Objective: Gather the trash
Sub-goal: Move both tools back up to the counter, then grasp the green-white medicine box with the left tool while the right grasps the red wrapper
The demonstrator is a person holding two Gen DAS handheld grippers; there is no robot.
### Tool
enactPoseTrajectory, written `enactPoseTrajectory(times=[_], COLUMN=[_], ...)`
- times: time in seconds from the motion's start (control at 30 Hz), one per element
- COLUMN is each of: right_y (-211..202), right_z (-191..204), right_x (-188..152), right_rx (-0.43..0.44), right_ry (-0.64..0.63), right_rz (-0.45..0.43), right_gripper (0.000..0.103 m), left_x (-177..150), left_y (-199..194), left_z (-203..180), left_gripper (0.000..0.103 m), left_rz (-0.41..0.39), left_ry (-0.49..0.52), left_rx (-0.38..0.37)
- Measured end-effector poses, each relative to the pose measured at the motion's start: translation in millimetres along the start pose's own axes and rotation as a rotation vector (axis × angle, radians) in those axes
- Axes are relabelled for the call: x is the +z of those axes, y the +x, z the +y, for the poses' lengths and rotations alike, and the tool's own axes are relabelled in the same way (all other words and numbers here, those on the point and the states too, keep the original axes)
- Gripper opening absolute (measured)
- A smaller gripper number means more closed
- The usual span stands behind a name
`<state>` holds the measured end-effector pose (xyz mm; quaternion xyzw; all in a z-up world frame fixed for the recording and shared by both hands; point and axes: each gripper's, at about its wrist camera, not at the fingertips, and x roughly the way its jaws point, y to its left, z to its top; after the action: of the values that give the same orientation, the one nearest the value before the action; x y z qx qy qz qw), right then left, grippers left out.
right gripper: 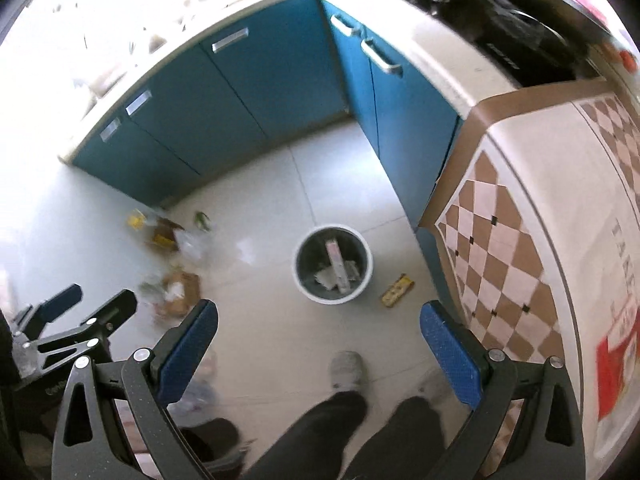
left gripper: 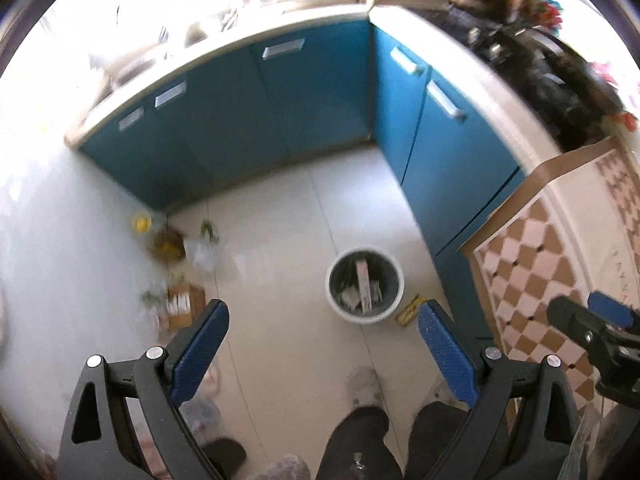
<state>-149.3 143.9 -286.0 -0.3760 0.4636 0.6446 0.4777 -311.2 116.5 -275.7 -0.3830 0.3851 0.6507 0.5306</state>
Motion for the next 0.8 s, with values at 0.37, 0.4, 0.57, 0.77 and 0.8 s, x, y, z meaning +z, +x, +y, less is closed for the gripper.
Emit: enactPoseTrajectory(times=[0.37, 0.4, 0.57, 0.77, 0.8], right_y=[-148.2, -160.4, -213.8, -221.4, -219.1], right_z=[-182.4, -206.4, -354.9, -509.8, -526.1], right_x=[-32.8, -39.2, -88.1, -146.8, -152.9], right_rx=[0.012, -0.014, -0.165, -0.283, -0.301], right_ry=[0.368, 0.412, 0.717, 0.989, 1.016], right_rz=[-0.212, -0.228, -0.289, -0.275, -0.269], right_gripper=[0.102, 0.102, 0.102, 0.100, 0.098], left_x=[57.7, 58.9, 46.0, 15.5, 11.5], left_y=[-74.3, -78.5, -82.6, -52.4, -43.5], left_z=[-234.8, -262.6, -431.9, -607.0, -626.9], left_gripper=[0.103, 0.103, 0.103, 0.102, 0.102], left_rz=[-0.179, -0.180, -0.138, -0.007, 0.013], left_ry=[0.354, 0.397, 0.637, 0.894, 0.927], left_rx=[-0.134, -0.150, -0.266, -0.347, -0.349])
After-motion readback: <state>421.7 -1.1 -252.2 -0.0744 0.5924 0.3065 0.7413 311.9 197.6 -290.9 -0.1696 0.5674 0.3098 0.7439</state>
